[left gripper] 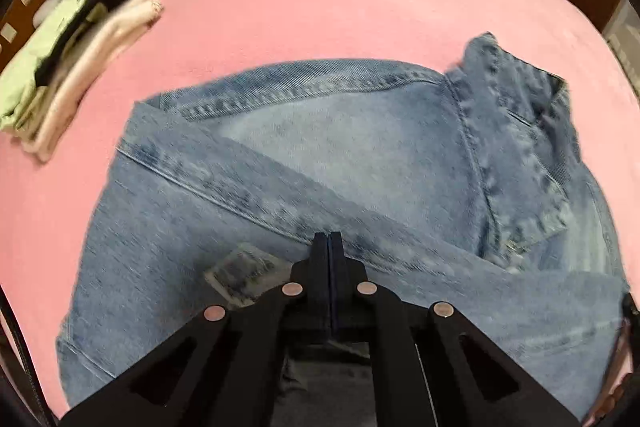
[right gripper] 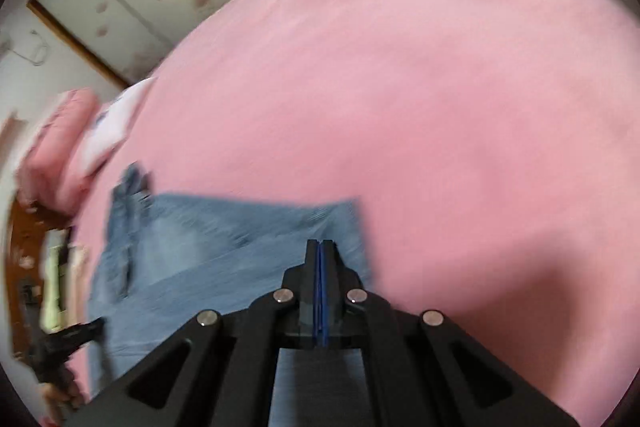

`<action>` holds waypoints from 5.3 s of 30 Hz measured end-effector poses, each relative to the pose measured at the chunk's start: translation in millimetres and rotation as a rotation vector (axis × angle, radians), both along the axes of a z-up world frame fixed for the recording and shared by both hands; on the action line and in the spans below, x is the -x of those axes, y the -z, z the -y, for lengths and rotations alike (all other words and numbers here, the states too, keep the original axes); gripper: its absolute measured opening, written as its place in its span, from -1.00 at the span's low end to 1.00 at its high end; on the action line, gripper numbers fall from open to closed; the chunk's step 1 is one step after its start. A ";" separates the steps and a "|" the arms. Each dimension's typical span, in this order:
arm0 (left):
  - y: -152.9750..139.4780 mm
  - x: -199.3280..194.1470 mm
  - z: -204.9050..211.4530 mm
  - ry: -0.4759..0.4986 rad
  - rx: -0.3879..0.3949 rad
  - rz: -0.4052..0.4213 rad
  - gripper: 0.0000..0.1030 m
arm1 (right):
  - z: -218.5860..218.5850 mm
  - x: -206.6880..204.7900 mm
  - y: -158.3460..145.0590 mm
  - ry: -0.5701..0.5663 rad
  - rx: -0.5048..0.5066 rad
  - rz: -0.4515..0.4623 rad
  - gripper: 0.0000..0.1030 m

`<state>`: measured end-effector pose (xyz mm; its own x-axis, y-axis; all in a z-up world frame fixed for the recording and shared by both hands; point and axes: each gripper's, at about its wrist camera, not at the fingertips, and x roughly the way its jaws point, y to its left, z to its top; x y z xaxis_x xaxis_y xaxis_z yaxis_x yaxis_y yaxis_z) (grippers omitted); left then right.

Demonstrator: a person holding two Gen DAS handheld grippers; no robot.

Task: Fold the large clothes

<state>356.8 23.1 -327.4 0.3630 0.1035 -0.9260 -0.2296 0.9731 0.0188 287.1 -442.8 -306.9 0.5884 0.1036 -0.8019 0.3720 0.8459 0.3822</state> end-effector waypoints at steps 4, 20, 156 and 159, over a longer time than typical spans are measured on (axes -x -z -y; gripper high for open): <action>5.4 -8.3 0.3 -0.047 -0.230 -0.027 -0.92 | 7.1 0.7 0.0 0.026 0.030 -0.017 -1.00; -39.8 79.1 -66.3 -0.070 -0.021 -0.044 0.31 | -57.7 71.2 -64.9 0.100 0.054 -0.077 -0.88; -96.9 1.4 -100.3 -0.240 0.265 0.386 -0.83 | -70.5 -28.4 -60.1 0.249 -0.407 0.028 -0.66; -97.0 -14.1 -95.2 -0.182 0.214 0.383 -0.73 | -75.5 -46.6 -42.0 0.231 -0.366 -0.017 -0.42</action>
<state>370.9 118.3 -230.3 0.6763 0.0186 -0.7364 -0.3481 0.8891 -0.2973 333.7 -367.3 -264.9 0.6169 0.2503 -0.7462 0.5442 0.5493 0.6341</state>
